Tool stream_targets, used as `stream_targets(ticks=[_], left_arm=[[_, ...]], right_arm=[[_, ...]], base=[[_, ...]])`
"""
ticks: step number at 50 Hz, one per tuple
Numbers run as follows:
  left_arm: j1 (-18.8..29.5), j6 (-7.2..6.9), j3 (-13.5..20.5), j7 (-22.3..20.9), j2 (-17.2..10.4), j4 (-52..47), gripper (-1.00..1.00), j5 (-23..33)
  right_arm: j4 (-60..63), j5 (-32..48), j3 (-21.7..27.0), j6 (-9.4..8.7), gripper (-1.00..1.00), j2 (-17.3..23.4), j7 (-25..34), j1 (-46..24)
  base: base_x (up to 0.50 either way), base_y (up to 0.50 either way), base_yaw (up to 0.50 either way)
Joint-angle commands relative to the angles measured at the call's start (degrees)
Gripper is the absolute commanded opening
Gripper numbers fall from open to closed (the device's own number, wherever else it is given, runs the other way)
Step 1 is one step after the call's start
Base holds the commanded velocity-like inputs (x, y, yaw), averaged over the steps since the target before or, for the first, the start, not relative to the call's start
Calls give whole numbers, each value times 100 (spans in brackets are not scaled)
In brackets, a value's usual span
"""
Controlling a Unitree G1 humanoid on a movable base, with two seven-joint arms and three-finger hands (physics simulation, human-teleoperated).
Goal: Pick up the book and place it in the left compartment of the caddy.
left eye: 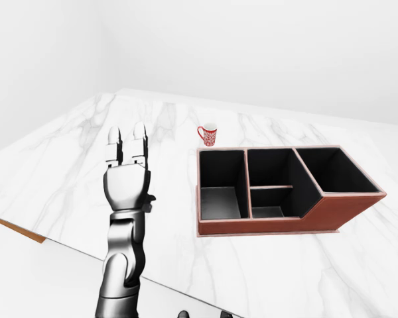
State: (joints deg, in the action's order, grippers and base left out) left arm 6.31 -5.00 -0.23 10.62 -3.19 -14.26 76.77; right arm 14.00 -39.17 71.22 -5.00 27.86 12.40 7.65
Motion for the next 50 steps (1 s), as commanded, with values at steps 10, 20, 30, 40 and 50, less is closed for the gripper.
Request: stream_targets(ticks=[10, 20, 30, 40, 50], left_arm=[[94, 0, 359, -666, -385, 512, 100, -208], [460, 0, 595, -257, -596, 1442, 100, -612], [959, 0, 539, -75, -924, 2504, 100, -768], [1694, 0, 429, 316, -1151, 4115, 100, -1038], [2580, 0, 252, 833, -1342, 5840, 100, -1345]], right_arm=[[18, 2, -20, 0, 100, -34, 99, 13], [85, 54, -23, 0, 100, -66, 144, 21], [87, 109, -44, 0, 100, -88, 176, 16], [67, 134, -57, 0, 100, -86, 182, 14], [35, 171, -93, 0, 100, -101, 200, 7]], base=[[0, 0, 0], [0, 0, 0], [0, 0, 0], [0, 0, 0], [0, 0, 0]])
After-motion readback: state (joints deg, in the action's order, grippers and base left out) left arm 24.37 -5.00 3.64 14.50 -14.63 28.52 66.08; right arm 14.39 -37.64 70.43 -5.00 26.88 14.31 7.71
